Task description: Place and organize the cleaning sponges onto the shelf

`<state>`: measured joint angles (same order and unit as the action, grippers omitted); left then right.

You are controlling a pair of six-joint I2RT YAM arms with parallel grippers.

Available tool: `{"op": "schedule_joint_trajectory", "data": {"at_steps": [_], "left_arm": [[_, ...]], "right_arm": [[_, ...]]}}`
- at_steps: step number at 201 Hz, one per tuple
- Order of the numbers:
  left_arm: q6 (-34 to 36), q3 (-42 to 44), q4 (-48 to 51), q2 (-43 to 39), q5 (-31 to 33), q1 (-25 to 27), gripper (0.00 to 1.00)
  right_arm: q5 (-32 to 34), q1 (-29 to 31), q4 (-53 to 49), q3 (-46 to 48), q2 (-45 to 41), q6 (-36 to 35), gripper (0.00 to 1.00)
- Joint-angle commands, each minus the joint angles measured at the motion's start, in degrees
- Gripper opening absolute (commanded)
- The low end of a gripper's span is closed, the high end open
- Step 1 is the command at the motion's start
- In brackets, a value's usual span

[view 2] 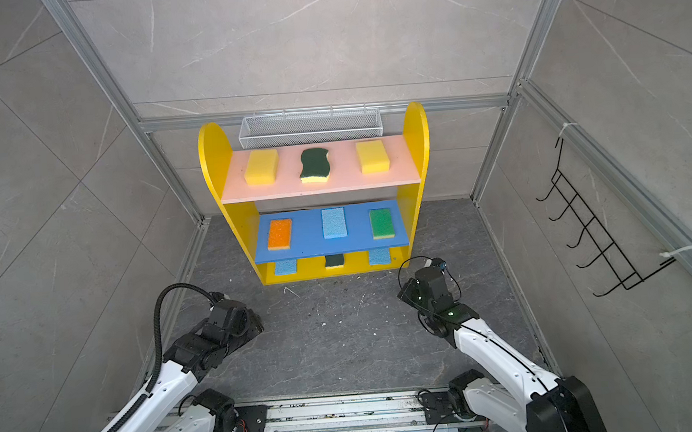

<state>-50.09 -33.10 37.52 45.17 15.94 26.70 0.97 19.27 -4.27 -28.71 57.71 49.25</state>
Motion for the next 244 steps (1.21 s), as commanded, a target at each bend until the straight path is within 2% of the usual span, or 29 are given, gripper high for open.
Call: {"op": "schedule_joint_trajectory", "data": {"at_steps": [1,32,85,108,162,197,230,244], "left_arm": [[1.6,-1.8,-0.3,-0.5,-1.4,0.2,0.65],[1.0,-0.1,-2.6,-1.9,-2.7,0.2,0.64],[-0.4,2.3,-5.8,-2.5,-2.7,0.2,0.64],[-0.8,2.8,-7.0,-1.6,-2.5,0.2,0.64],[-1.3,3.3,-9.6,0.8,-1.1,0.2,0.64],[-2.2,3.6,-12.5,3.4,-1.1,0.2,0.63],[-2.5,3.5,-14.6,5.9,-1.3,0.3,0.63],[-2.5,3.4,-15.2,6.6,-1.3,0.4,0.63]], "right_arm": [[-7.3,-2.7,5.5,2.7,0.6,-0.2,0.0],[-18.6,-8.3,20.1,6.7,7.1,4.8,0.0],[-23.4,-10.7,41.1,9.3,21.8,8.8,0.0],[-23.4,-10.7,48.4,10.2,27.3,10.7,0.0],[-22.9,-10.7,56.8,10.3,34.3,11.8,0.0],[-22.1,-10.7,68.7,11.0,42.6,18.5,0.0],[-18.8,-9.6,85.8,12.7,53.6,25.3,0.0],[-17.1,-8.7,86.5,12.5,55.8,26.3,0.0]]}}
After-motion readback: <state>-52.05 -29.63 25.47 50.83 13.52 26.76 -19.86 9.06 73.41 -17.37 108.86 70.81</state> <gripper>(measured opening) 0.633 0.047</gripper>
